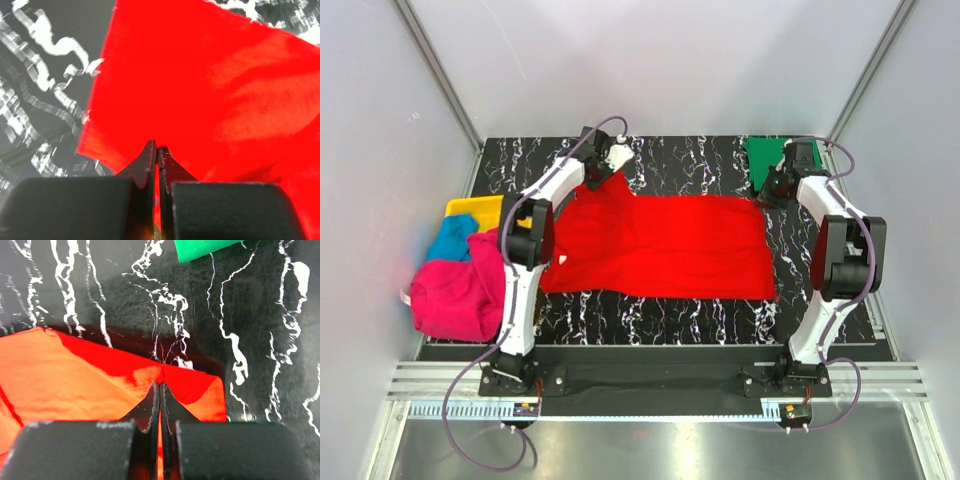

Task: Fold and stack the t-shirts
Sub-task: Fold the tshirt

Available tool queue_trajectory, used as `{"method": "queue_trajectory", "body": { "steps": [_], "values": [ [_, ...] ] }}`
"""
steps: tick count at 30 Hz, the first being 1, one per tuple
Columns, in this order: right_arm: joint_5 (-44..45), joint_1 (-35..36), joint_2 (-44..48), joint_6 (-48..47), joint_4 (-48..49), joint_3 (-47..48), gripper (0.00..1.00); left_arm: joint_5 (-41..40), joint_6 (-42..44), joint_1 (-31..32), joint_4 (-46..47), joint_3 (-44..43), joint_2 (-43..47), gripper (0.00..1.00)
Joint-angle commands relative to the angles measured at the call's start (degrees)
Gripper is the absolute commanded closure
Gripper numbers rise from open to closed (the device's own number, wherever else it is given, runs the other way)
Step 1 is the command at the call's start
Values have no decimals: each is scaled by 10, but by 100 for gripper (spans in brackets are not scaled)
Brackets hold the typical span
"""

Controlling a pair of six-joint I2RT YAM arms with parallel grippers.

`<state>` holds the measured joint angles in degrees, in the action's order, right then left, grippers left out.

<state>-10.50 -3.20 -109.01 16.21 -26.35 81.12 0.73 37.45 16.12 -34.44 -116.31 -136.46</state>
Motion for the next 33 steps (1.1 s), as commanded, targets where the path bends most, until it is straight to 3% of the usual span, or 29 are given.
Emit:
{"method": "queue_trajectory", "body": {
  "steps": [1,7,15,20,25,33],
  "values": [
    [14,3,69,-3,6,-19,100,-32,-10,1,39,66,130,100],
    [40,3,119,3,18,-90,100,-53,9,5,19,215,286,100],
    [43,3,163,19,29,-156,100,-43,-3,41,-55,386,393,100],
    [68,3,181,16,17,-173,100,-60,-30,66,-62,431,422,100],
    [76,3,187,18,15,-199,100,-61,-63,78,-105,423,427,100],
    [72,3,156,20,30,-213,100,-28,-77,98,-126,470,407,99]
  ]
}}
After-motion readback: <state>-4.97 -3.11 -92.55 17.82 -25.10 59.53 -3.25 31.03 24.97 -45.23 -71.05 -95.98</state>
